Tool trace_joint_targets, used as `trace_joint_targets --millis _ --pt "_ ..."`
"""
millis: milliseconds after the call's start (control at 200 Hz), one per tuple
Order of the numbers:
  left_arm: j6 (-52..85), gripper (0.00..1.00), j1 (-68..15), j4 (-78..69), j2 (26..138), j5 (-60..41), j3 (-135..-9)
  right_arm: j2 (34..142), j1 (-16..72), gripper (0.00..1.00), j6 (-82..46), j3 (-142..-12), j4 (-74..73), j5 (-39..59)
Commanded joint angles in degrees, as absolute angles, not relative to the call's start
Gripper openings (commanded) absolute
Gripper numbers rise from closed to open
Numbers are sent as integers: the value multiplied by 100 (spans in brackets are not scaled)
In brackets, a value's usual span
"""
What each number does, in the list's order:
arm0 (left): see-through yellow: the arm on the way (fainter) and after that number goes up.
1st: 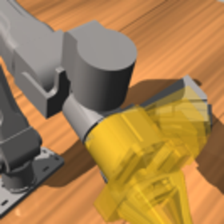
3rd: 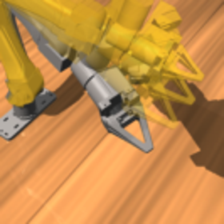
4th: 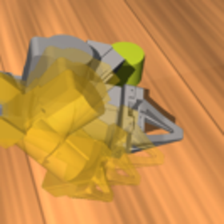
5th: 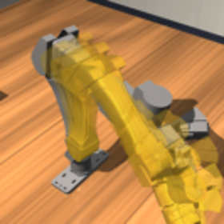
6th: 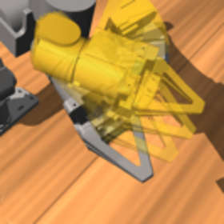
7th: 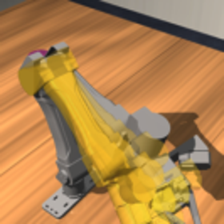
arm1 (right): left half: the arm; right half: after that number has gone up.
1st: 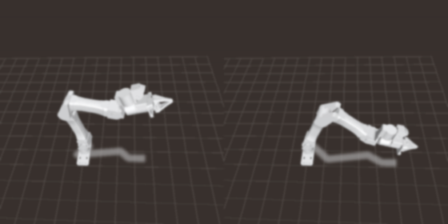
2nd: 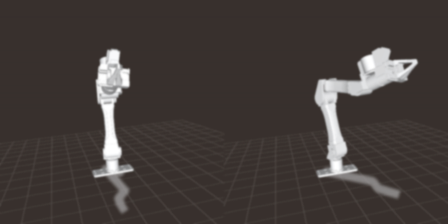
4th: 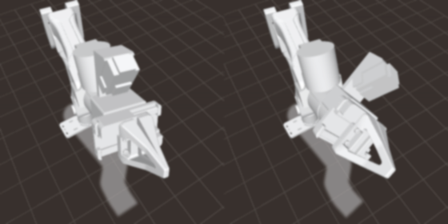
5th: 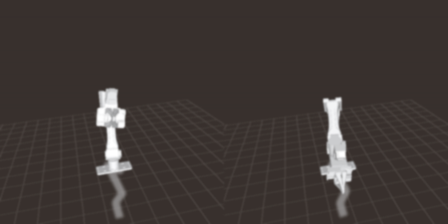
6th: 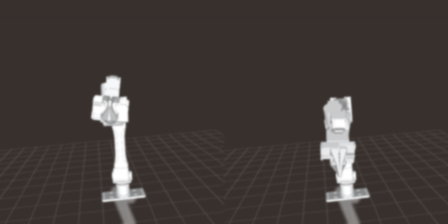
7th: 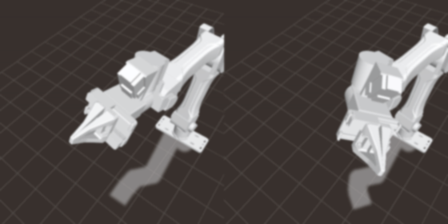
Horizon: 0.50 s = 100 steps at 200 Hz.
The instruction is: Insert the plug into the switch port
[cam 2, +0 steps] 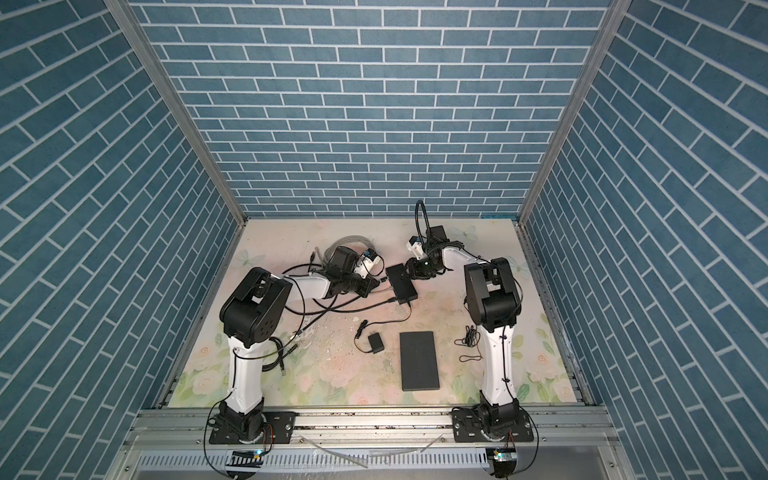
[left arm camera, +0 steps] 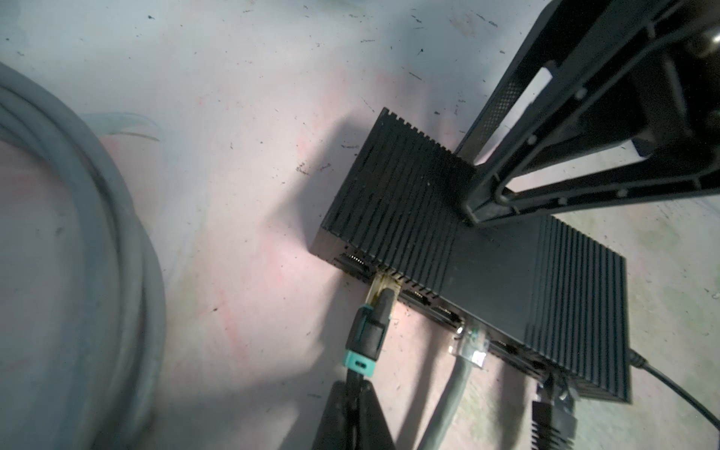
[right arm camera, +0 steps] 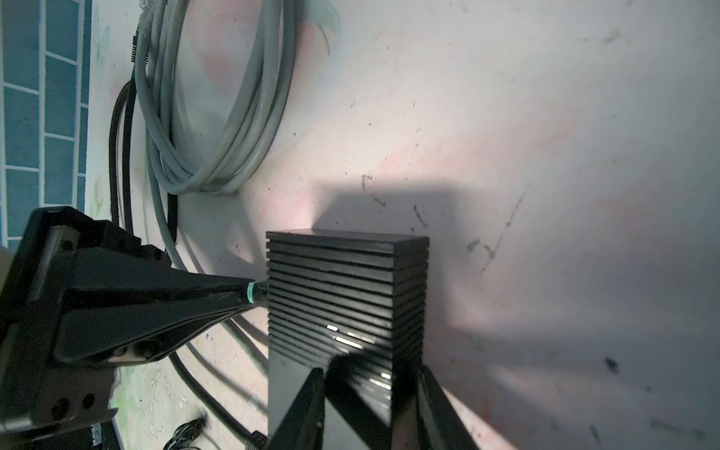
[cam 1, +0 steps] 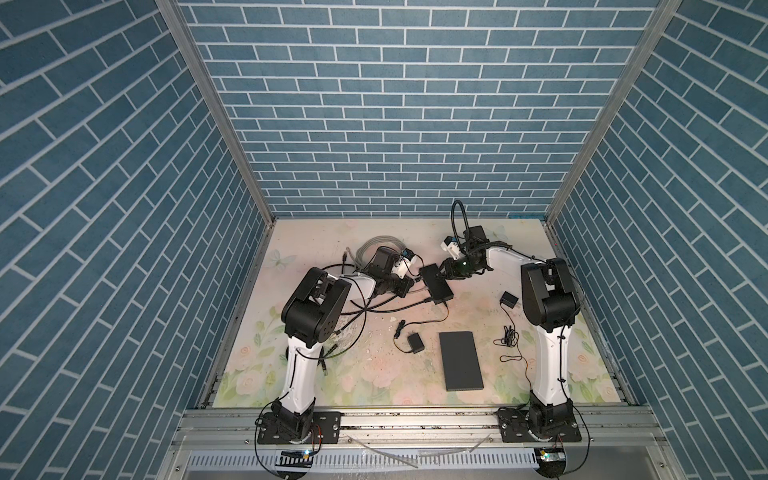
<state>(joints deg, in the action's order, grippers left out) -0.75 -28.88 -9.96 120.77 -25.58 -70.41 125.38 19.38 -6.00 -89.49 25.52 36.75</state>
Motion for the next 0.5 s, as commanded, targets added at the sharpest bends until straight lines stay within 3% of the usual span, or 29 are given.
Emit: trace_joint_targets --millis 0,220,495 --pt "-246 1 -3076 -1001 12435 -2863 -7265 12999 2496 38 -64 -8889 3517 4453" --pt "-754 1 -3078 -709 12338 -3585 -7234 13168 2437 52 288 -9507 3987 3735" --pt "-774 0 -3081 -747 12357 -3612 -7231 13367 2446 50 222 -10078 3997 3805"
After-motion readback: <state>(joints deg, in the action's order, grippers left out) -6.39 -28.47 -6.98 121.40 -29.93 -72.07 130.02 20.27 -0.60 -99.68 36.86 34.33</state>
